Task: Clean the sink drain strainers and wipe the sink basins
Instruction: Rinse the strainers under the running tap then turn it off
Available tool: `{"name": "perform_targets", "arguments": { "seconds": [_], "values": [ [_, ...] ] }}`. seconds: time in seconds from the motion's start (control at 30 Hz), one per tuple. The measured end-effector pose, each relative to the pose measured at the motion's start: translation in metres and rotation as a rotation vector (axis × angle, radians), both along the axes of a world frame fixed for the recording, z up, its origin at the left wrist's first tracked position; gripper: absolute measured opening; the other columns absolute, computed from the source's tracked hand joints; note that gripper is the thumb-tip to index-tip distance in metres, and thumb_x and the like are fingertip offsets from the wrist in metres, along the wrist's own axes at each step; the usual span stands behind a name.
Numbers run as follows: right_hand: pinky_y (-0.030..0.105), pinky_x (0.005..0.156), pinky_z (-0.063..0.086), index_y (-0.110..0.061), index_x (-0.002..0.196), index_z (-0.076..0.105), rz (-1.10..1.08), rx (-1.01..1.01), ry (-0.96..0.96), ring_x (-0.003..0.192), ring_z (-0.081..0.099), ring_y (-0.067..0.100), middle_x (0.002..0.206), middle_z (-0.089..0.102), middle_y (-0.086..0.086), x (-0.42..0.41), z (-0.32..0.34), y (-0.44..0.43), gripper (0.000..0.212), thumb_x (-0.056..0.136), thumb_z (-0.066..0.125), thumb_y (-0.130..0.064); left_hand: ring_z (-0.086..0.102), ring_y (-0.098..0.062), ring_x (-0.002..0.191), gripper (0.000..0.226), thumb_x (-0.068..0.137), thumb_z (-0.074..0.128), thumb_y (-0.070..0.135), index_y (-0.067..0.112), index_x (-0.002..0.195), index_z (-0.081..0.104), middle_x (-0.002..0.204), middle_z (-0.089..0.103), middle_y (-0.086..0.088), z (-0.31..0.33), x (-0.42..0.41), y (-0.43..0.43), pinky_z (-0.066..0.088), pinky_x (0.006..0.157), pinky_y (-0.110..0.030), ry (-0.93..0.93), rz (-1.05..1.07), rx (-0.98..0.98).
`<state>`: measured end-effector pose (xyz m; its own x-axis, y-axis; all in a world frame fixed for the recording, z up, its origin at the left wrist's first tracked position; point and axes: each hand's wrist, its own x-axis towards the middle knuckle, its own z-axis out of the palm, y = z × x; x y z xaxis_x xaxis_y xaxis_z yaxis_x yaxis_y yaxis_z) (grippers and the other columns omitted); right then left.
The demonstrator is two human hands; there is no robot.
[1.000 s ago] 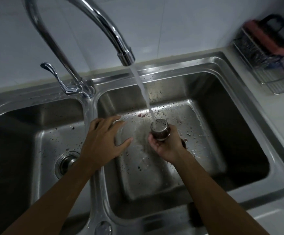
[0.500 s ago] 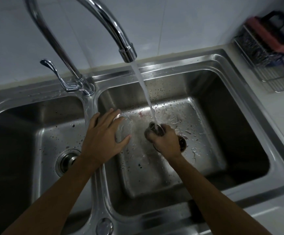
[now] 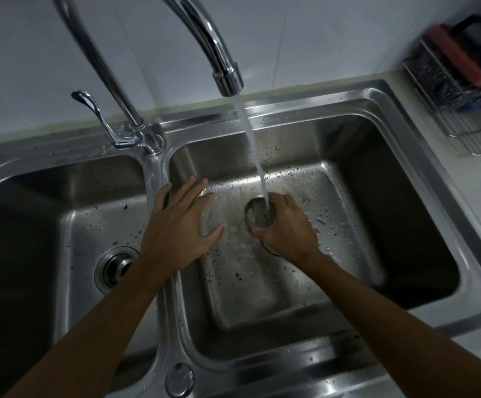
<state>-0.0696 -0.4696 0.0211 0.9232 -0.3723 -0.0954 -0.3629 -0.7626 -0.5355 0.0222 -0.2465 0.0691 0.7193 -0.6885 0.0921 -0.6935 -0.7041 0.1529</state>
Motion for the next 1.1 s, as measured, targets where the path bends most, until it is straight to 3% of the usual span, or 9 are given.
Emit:
{"name": "perform_targets", "arguments": {
  "seconds": [0.13, 0.23, 0.33, 0.4, 0.53, 0.67, 0.8, 0.93, 1.1],
  "values": [
    [0.04, 0.089, 0.058, -0.013, 0.128, 0.057, 0.157, 0.106, 0.304, 0.107, 0.065, 0.024, 0.122, 0.063, 0.006, -0.033, -0.009, 0.013, 0.077, 0.073, 0.077, -0.062, 0.039, -0.022, 0.153, 0.07, 0.091, 0.057, 0.062, 0.014, 0.142, 0.061, 0.16, 0.049, -0.007, -0.001, -0.001, 0.0, 0.025, 0.124, -0.058, -0.031, 0.001, -0.02],
    [0.027, 0.062, 0.057, -0.008, 0.085, 0.069, 0.077, 0.429, 0.58, 0.065, 0.069, 0.017, 0.073, 0.071, 0.003, -0.038, -0.009, 0.007, 0.057, 0.08, 0.071, -0.064, 0.042, -0.023, 0.151, 0.068, 0.091, 0.058, 0.06, 0.014, 0.141, 0.063, 0.157, 0.052, -0.008, -0.003, 0.001, 0.0, 0.028, 0.122, -0.058, -0.053, 0.002, -0.026],
    [0.024, 0.054, 0.058, -0.013, 0.099, 0.072, -0.294, 1.037, 0.816, 0.055, 0.068, 0.013, 0.073, 0.073, 0.005, -0.032, -0.002, -0.004, 0.054, 0.078, 0.074, -0.063, 0.044, -0.023, 0.149, 0.069, 0.091, 0.056, 0.061, 0.014, 0.14, 0.062, 0.156, 0.053, -0.008, -0.006, 0.001, 0.001, 0.028, 0.122, -0.058, -0.064, -0.004, -0.035],
    [0.026, 0.055, 0.059, -0.014, 0.105, 0.071, -0.341, 1.097, 0.825, 0.061, 0.067, 0.014, 0.083, 0.072, 0.008, -0.032, -0.002, -0.007, 0.055, 0.077, 0.076, -0.061, 0.044, -0.023, 0.149, 0.071, 0.091, 0.052, 0.062, 0.014, 0.142, 0.061, 0.156, 0.053, -0.008, -0.007, 0.002, 0.001, 0.027, 0.122, -0.058, -0.061, -0.007, -0.043],
    [0.03, 0.065, 0.061, -0.01, 0.1, 0.066, 0.051, 0.584, 0.599, 0.085, 0.073, 0.025, 0.103, 0.073, 0.016, -0.043, -0.016, 0.005, 0.041, 0.075, 0.085, -0.038, 0.043, -0.02, 0.15, 0.077, 0.091, 0.049, 0.066, 0.013, 0.147, 0.055, 0.157, 0.052, -0.006, -0.008, 0.003, 0.001, 0.026, 0.123, -0.056, -0.044, 0.013, -0.049],
    [0.043, 0.087, 0.051, -0.012, 0.131, 0.036, 0.462, 0.033, 0.614, 0.115, 0.058, 0.036, 0.13, 0.046, 0.015, -0.062, -0.03, 0.018, 0.075, 0.075, 0.081, -0.031, 0.043, -0.018, 0.15, 0.078, 0.091, 0.052, 0.066, 0.015, 0.15, 0.05, 0.158, 0.051, -0.005, -0.011, 0.005, 0.002, 0.023, 0.124, -0.054, -0.02, 0.014, -0.054],
    [0.043, 0.088, 0.048, -0.018, 0.131, 0.034, 0.518, -0.124, 0.643, 0.118, 0.056, 0.037, 0.132, 0.046, 0.013, -0.069, -0.033, 0.024, 0.068, 0.081, 0.077, -0.034, 0.044, -0.018, 0.148, 0.077, 0.091, 0.052, 0.066, 0.018, 0.15, 0.049, 0.157, 0.051, -0.004, -0.012, 0.006, 0.001, 0.023, 0.124, -0.053, -0.021, 0.014, -0.056],
    [0.042, 0.091, 0.052, -0.021, 0.138, 0.035, 0.559, -0.09, 0.57, 0.118, 0.058, 0.035, 0.134, 0.049, 0.012, -0.057, -0.014, 0.002, 0.087, 0.069, 0.086, -0.04, 0.044, -0.018, 0.148, 0.077, 0.09, 0.053, 0.066, 0.019, 0.15, 0.049, 0.157, 0.052, -0.004, -0.014, 0.007, 0.002, 0.022, 0.125, -0.053, -0.016, 0.014, -0.061],
    [0.045, 0.098, 0.051, -0.021, 0.141, 0.038, 0.242, -0.274, 0.426, 0.125, 0.048, 0.035, 0.138, 0.046, 0.013, -0.044, -0.001, -0.048, 0.089, 0.07, 0.085, -0.048, 0.045, -0.017, 0.147, 0.075, 0.09, 0.054, 0.064, 0.019, 0.15, 0.05, 0.156, 0.052, -0.003, -0.015, 0.006, 0.003, 0.022, 0.125, -0.051, -0.019, 0.019, -0.074]
  ]
}}
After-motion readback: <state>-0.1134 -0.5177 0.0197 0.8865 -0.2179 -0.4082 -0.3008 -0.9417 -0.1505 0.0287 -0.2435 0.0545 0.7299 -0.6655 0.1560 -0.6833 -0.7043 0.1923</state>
